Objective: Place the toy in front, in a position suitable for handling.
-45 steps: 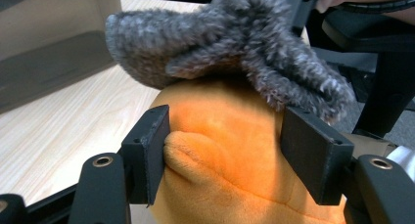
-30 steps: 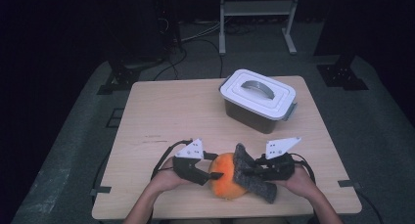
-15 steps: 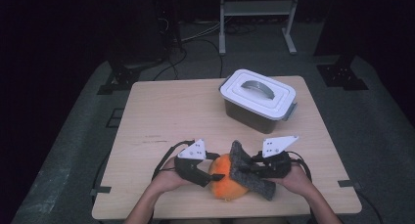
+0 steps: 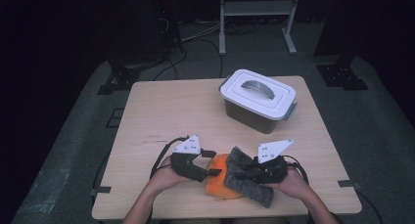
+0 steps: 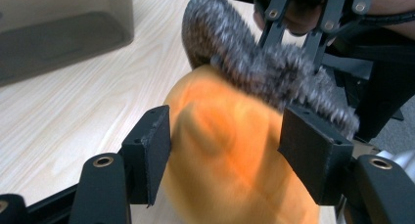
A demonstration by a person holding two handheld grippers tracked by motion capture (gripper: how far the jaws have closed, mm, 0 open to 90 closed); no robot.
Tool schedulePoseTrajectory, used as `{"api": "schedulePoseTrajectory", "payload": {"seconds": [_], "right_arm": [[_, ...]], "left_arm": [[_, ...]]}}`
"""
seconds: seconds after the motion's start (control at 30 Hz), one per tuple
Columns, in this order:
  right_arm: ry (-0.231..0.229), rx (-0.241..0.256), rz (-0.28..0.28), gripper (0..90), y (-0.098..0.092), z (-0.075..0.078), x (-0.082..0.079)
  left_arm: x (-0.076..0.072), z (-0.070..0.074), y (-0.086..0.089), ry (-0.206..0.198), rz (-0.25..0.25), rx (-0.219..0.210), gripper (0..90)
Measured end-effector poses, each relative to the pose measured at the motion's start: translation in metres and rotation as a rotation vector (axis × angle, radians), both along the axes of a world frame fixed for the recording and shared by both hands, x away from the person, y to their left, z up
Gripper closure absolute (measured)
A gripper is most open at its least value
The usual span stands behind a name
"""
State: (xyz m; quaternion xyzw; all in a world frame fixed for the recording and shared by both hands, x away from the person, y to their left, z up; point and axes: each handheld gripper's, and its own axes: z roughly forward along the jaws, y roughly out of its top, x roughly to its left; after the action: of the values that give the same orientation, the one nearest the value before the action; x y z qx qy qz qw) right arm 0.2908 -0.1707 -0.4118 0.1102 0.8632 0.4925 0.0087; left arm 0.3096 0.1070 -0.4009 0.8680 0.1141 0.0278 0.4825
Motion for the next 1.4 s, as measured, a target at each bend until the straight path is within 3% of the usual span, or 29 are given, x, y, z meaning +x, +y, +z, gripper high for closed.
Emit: {"api": "schedulePoseTrajectory", "payload": {"seconds": [0.03, 0.33, 0.47, 0.57, 0.73, 0.9, 1.03, 1.13, 1.23, 1.3, 1.4], "right_arm": [[-0.004, -0.003, 0.002, 74.0, 0.001, 0.000, -0.001], [0.007, -0.035, -0.002, 74.7, -0.013, 0.002, 0.005], [-0.020, 0.036, -0.036, 75.0, -0.014, 0.012, 0.003], [-0.051, 0.055, -0.071, 74.9, -0.007, 0.017, 0.004], [-0.034, 0.025, -0.050, 74.9, -0.005, 0.010, 0.007], [-0.001, -0.002, -0.048, 74.9, -0.018, 0.005, 0.012], [-0.010, 0.064, -0.029, 74.9, -0.016, 0.020, 0.008], [-0.051, 0.059, -0.021, 74.7, -0.003, 0.029, 0.003], [-0.046, 0.033, -0.011, 74.5, 0.003, 0.022, 0.003], [-0.028, 0.045, -0.010, 74.6, -0.001, 0.018, 0.005], [-0.025, 0.016, -0.029, 74.8, -0.010, 0.014, 0.009]], "left_arm": [[-0.001, -0.001, -0.001, -0.011, -0.005, 0.016, 38.1], [0.001, -0.007, 0.003, -0.001, -0.001, 0.014, 40.3], [-0.001, -0.007, 0.001, -0.009, -0.018, 0.013, 41.4], [-0.003, -0.006, -0.002, -0.022, -0.027, 0.018, 42.8], [-0.004, -0.005, -0.003, -0.031, -0.035, 0.019, 42.9], [-0.006, -0.005, -0.005, -0.035, -0.045, 0.013, 42.9], [-0.009, -0.004, -0.008, -0.049, -0.077, 0.007, 43.3], [-0.015, -0.003, -0.011, -0.075, -0.122, -0.002, 43.3], [-0.017, -0.004, -0.011, -0.086, -0.129, 0.008, 42.8], [-0.015, -0.005, -0.009, -0.078, -0.123, 0.005, 42.9], [-0.014, -0.005, -0.008, -0.073, -0.121, 0.002, 42.8]]}}
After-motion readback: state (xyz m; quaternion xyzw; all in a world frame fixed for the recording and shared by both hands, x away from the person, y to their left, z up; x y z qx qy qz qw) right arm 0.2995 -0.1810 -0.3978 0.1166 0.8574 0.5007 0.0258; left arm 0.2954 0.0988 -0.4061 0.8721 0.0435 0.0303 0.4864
